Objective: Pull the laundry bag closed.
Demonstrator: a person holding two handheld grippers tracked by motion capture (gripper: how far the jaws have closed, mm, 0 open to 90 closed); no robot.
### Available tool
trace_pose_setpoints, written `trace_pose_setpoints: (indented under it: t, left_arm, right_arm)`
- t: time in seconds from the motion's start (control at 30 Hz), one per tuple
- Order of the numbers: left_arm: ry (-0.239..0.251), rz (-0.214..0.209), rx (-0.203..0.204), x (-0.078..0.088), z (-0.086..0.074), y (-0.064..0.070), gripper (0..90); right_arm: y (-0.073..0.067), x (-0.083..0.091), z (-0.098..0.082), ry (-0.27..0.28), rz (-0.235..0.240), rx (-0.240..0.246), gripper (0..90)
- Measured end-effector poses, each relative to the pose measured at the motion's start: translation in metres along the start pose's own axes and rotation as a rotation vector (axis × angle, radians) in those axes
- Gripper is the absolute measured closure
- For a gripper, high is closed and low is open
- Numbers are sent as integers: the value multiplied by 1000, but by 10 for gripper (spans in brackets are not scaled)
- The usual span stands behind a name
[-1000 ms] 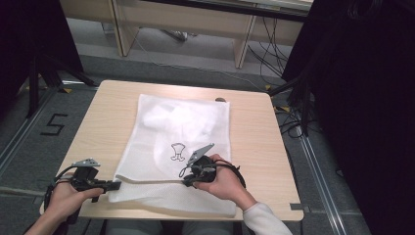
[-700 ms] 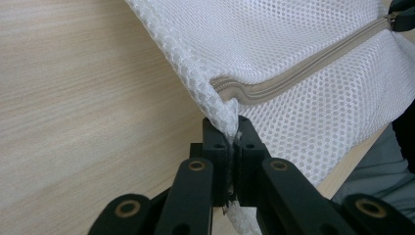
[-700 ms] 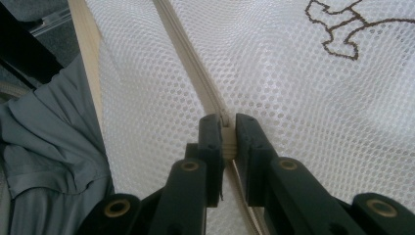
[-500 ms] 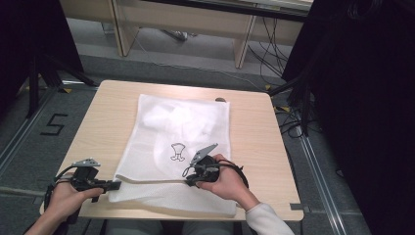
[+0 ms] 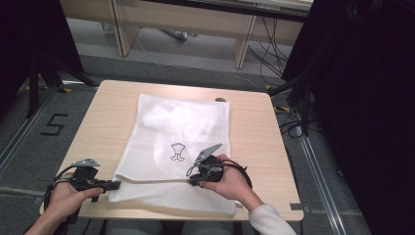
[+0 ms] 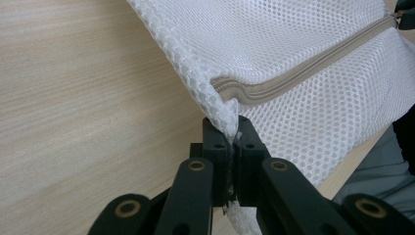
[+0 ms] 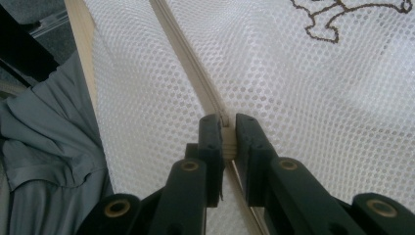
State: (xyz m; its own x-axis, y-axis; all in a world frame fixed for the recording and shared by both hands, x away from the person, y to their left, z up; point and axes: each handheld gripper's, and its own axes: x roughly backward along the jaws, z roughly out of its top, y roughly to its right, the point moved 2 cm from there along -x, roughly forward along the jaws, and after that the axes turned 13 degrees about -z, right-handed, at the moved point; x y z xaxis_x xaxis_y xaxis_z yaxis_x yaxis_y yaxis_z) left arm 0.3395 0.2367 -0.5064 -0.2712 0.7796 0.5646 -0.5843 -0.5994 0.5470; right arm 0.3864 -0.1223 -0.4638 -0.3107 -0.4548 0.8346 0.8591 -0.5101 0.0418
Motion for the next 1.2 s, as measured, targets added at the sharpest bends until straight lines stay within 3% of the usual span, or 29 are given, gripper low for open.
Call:
trace_pose_setpoints:
  t: [0.03,0.1,0.43,0.47,0.8,0.83,0.93,1.1,1.2]
  left_arm:
    - [0,0,0,0,0,0,858]
    - [0,0,1,0,0,0,858]
    - [2,-4,3,0,0,0,858]
    - [2,-1,2,0,0,0,858]
    - [2,-5,5,-1,0,0,858]
    - [-1,0,4,-1,0,0,858]
    - [1,-1,3,0,0,0,858]
    - [1,1,5,-1,0,0,858]
    - [0,1,4,0,0,0,858]
  right_arm:
    - [-1,1,-1,-7,-6,-24,826]
    - [1,2,-2,3,-5,-7,826]
    - [3,4,-4,13,-10,-9,826]
    - [2,5,-5,-6,-13,-34,826]
    - [3,6,-9,-5,-10,-43,825]
    - [6,6,-9,6,-4,-18,825]
    - [7,7,-11,5,-4,-19,826]
    - [6,10,-13,-3,-17,-48,825]
    - [8,9,-14,6,-2,-20,826]
